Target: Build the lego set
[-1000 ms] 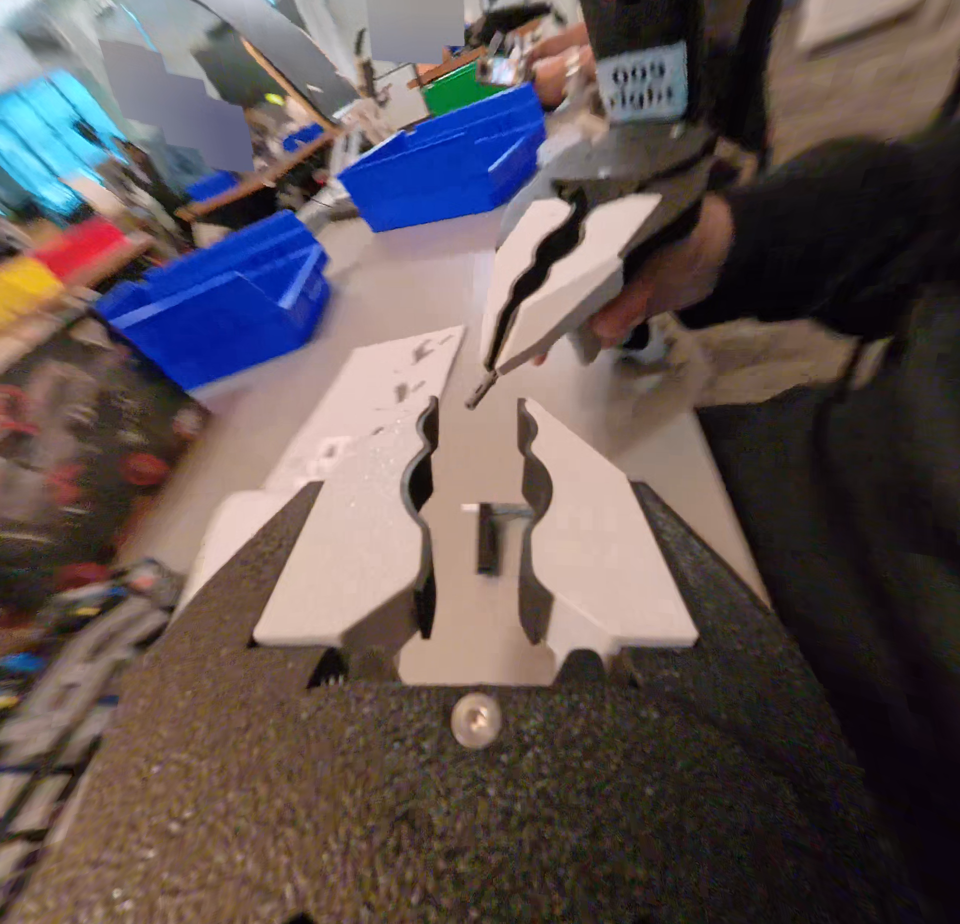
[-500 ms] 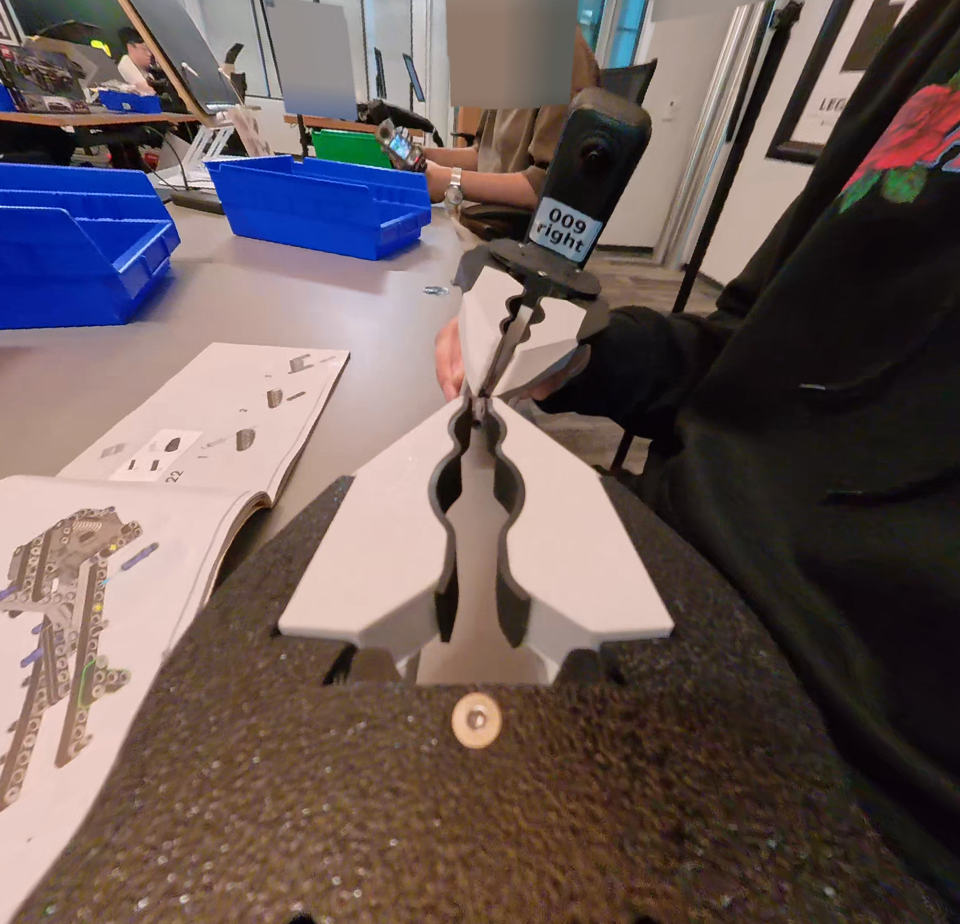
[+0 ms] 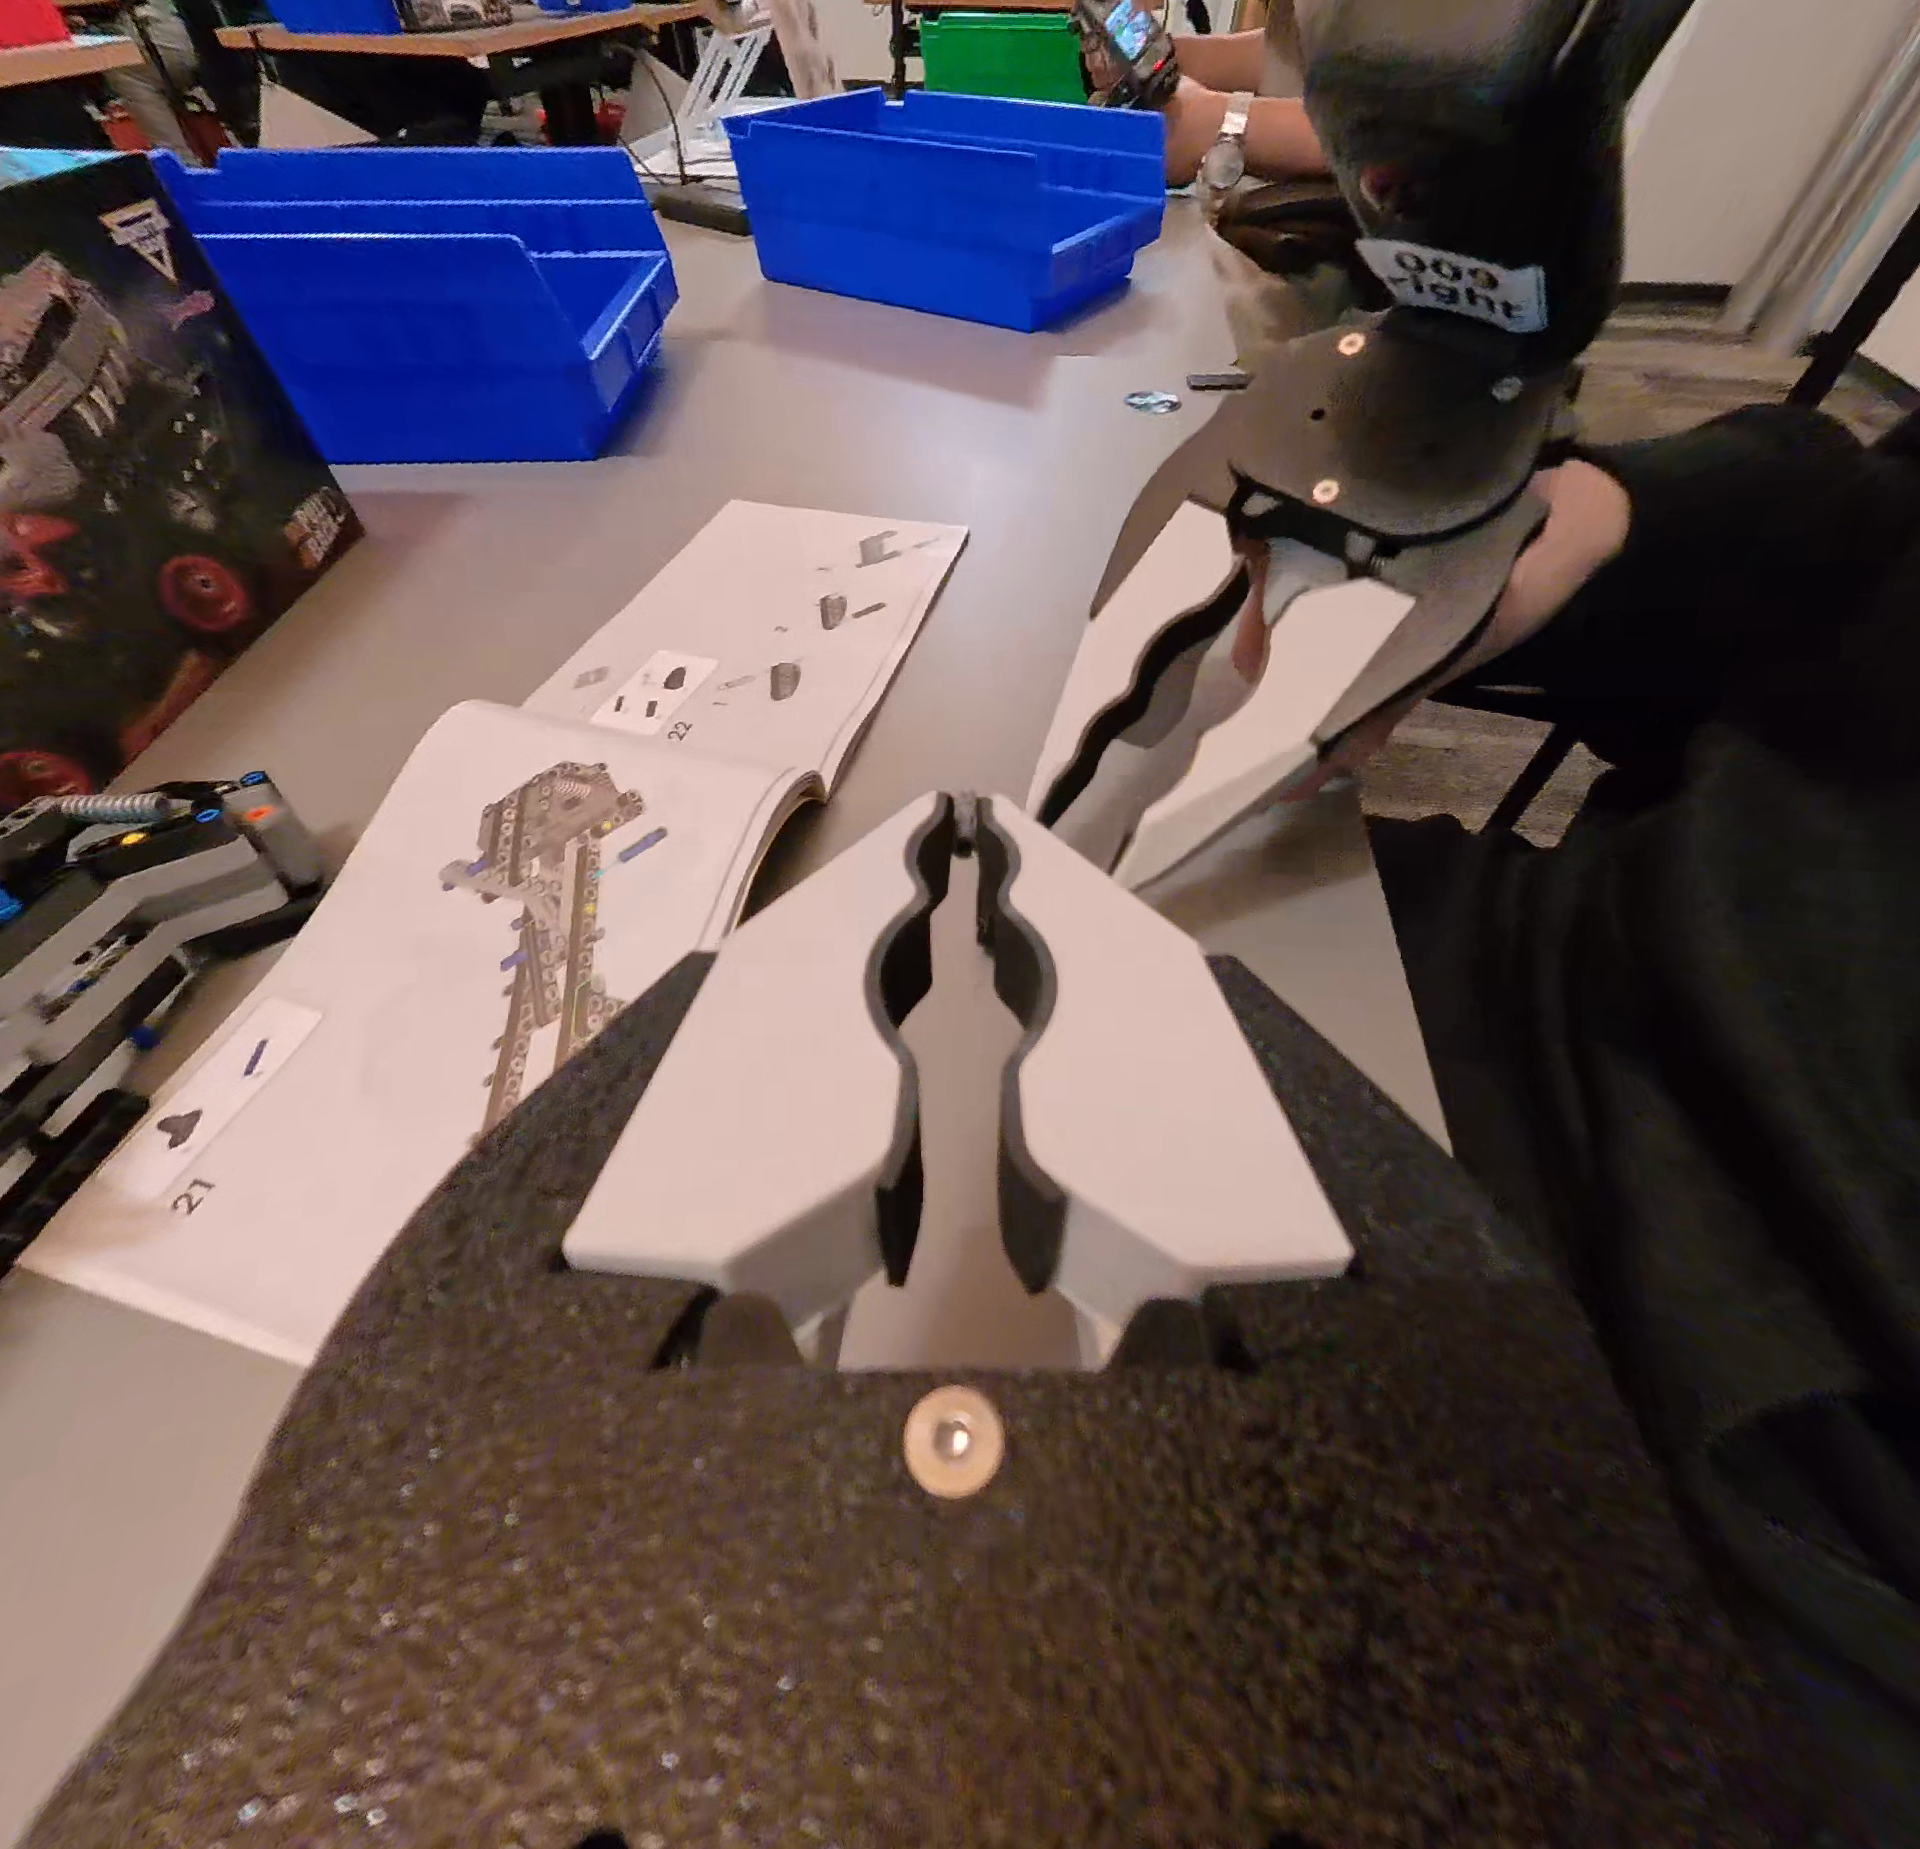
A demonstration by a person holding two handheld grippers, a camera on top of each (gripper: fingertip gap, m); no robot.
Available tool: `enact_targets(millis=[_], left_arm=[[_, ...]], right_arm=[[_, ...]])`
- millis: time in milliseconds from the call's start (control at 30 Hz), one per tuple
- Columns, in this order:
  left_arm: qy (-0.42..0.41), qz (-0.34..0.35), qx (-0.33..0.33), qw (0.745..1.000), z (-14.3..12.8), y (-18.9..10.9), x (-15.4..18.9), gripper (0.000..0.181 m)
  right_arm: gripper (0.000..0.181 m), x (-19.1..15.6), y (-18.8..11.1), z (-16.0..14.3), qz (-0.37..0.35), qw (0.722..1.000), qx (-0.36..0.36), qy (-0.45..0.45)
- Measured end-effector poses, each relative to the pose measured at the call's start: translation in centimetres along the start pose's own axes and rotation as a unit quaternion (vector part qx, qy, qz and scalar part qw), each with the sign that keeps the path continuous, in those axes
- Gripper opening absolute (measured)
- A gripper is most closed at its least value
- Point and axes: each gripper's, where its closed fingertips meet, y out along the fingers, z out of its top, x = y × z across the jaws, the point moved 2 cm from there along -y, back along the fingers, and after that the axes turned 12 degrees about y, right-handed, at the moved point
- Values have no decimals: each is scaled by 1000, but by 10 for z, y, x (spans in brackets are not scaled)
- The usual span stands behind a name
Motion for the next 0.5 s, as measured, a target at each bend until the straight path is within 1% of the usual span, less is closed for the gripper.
enact_targets(millis=[67,133,200,333,433,500], left_arm=[[2,0,-5,1000,-2,1,0,2],[2,0,-11,1000,-4,3,1,2],[4,-6,-14,1000,-5,4,3,2],[-5,-8,-28,1000,-11,8,3,2],[-9,-13,-27,1000,-12,11,5,2],[-7,-20,-32,999,-12,14,8,2]], right_arm=[[25,6,4,-4,-33,999,-10,-11],[21,9,6,-3,-39,999,-1,5],[19,14,5,-4,-47,999,-4,1],[26,38,0,-13,-87,995,-31,-31],[29,44,-6,-16,-73,995,-33,-55],[29,49,-18,-17,-74,995,-43,-51]])
